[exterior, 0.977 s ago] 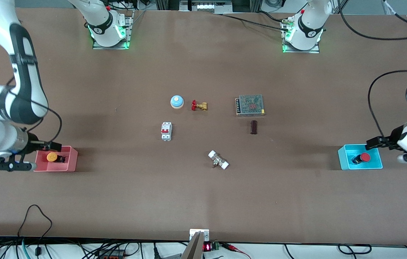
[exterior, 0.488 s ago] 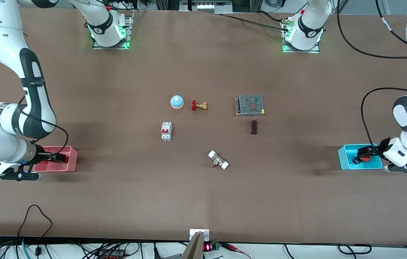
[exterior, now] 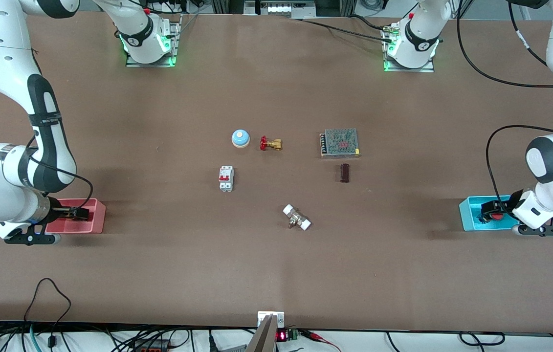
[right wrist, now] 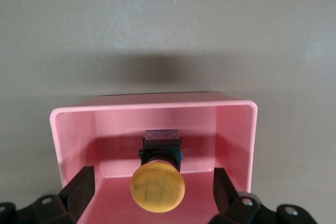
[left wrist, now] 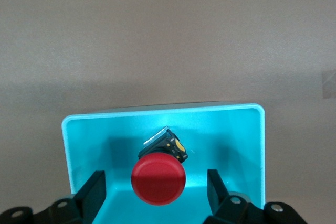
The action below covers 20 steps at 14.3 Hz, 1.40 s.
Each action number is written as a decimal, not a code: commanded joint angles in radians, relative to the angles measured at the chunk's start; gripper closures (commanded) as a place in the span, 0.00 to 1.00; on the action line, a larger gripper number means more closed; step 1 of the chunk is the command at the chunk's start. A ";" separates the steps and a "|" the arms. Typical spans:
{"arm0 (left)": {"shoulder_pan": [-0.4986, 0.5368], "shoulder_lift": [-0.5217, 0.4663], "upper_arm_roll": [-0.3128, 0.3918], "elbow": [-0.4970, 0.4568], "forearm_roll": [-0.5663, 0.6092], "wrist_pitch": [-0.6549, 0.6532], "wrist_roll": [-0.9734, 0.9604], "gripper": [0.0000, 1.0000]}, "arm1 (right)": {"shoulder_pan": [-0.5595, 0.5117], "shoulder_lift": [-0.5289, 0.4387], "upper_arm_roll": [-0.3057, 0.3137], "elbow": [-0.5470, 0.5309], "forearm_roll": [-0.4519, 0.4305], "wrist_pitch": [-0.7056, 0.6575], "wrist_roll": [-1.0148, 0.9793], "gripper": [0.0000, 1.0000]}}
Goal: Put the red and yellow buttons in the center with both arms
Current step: 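Lower both grippers into the trays and close on the buttons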
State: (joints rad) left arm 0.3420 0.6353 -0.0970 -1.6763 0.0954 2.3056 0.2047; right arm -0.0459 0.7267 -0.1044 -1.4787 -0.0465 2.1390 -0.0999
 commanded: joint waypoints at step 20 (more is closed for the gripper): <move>-0.063 -0.169 -0.116 0.015 0.033 -0.213 -0.175 0.73 | -0.020 0.048 0.009 0.037 -0.010 -0.011 -0.067 0.91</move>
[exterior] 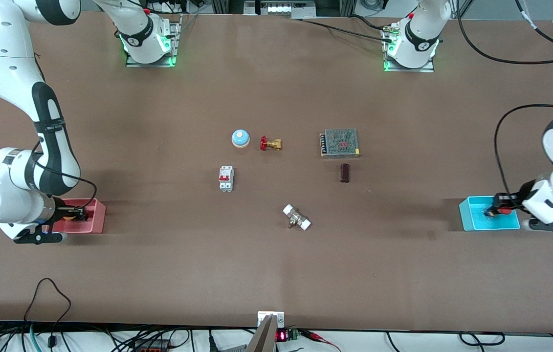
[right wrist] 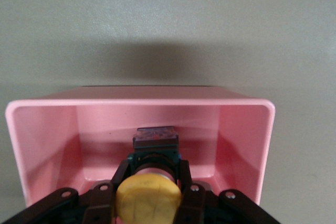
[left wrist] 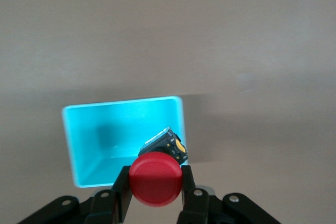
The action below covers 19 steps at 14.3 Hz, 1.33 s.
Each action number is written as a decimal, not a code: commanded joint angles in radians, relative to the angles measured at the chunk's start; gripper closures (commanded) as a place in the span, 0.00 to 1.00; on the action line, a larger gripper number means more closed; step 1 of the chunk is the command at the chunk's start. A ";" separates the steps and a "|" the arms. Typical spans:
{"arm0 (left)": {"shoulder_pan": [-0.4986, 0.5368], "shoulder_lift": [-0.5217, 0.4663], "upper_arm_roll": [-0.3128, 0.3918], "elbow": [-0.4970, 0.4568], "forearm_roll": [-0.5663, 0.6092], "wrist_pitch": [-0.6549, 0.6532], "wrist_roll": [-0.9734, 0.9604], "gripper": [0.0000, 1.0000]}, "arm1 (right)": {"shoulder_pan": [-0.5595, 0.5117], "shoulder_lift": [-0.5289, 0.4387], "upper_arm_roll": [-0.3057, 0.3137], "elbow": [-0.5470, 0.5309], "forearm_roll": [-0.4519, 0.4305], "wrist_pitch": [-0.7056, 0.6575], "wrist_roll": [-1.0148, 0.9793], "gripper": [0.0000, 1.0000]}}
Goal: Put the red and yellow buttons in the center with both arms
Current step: 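Lift the yellow button with the right gripper while the left gripper lifts the red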
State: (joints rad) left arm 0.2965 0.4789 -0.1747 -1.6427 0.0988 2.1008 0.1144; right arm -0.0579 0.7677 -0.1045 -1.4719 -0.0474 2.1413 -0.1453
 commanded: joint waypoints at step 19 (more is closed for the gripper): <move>-0.412 0.144 -0.042 -0.043 0.032 0.143 -0.659 0.72 | 0.352 -0.128 0.095 0.074 0.107 -0.294 0.402 0.91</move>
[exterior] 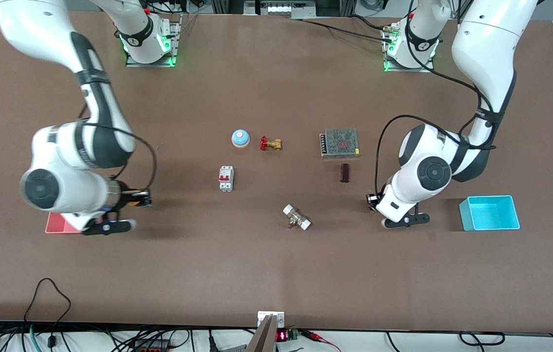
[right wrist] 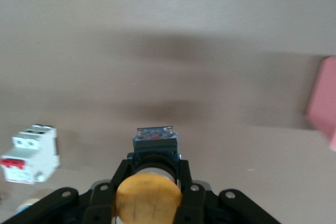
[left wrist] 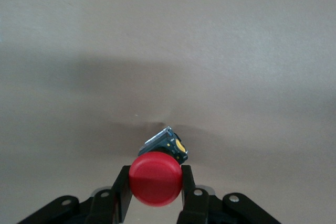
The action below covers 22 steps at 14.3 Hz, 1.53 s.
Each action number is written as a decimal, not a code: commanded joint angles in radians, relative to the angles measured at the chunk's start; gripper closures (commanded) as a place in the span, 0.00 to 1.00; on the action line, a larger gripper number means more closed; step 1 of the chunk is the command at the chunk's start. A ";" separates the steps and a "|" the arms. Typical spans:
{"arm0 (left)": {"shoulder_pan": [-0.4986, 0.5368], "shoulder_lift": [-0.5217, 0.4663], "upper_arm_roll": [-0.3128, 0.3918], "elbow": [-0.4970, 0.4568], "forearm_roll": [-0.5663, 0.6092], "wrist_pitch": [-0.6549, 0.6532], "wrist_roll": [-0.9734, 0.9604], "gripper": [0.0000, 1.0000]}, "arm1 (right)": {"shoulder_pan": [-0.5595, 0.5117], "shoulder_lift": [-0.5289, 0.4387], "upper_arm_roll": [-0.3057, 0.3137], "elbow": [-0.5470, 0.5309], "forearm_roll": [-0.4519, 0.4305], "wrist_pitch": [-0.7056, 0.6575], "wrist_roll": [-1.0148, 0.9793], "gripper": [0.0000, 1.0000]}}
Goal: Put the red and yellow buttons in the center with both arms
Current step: 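Lift the yellow button with the right gripper while the left gripper lifts the red, then set the red button down with the left gripper while the right gripper lowers yellow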
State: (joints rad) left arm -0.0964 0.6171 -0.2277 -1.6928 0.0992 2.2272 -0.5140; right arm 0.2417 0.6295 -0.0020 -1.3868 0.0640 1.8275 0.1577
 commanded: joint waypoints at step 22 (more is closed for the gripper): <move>0.170 -0.275 0.010 0.021 0.017 -0.151 0.187 0.00 | 0.140 0.059 -0.003 -0.107 0.008 0.225 0.347 0.00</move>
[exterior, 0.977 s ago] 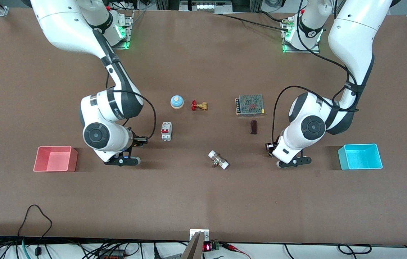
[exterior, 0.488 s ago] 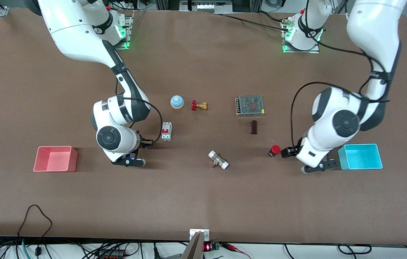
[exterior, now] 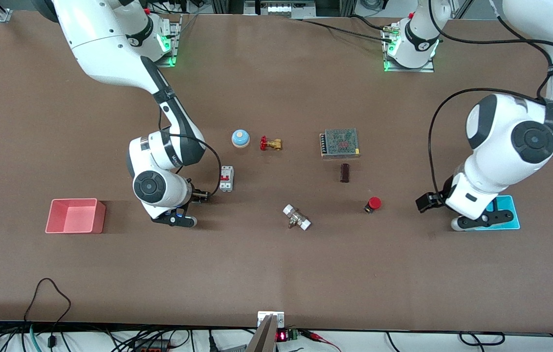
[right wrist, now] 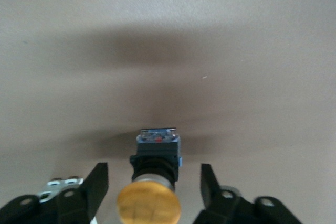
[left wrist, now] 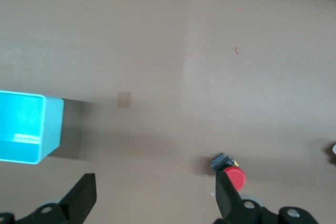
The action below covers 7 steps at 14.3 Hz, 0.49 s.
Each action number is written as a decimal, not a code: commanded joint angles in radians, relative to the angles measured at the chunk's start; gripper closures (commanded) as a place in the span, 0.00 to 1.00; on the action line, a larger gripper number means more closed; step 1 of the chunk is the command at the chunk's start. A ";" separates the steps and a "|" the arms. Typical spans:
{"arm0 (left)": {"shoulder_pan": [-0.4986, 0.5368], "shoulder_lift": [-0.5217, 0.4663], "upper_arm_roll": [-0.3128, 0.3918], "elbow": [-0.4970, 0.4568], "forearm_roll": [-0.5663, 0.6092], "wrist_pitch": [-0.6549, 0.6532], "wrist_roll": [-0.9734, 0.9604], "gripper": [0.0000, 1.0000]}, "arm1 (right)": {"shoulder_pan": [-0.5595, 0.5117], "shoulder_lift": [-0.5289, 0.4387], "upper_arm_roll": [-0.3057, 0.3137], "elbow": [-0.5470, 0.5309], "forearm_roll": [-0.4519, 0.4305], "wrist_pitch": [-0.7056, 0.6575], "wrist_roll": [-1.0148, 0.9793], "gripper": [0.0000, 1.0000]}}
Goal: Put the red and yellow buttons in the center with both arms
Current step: 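Set the red button down with the left gripper while the right gripper lowers yellow, then release the yellow button and raise both grippers away from the buttons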
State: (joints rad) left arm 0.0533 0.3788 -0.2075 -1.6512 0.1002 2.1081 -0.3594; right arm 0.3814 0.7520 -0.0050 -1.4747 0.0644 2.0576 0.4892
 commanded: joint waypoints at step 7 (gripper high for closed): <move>0.059 -0.188 0.012 -0.025 0.006 -0.207 0.207 0.00 | -0.025 -0.313 -0.013 -0.016 -0.003 -0.151 -0.011 0.00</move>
State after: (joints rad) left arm 0.1104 0.2542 -0.2108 -1.6507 0.1002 1.9477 -0.2150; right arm 0.3733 0.5266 -0.0200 -1.4613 0.0638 1.9551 0.4902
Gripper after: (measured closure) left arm 0.000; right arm 0.000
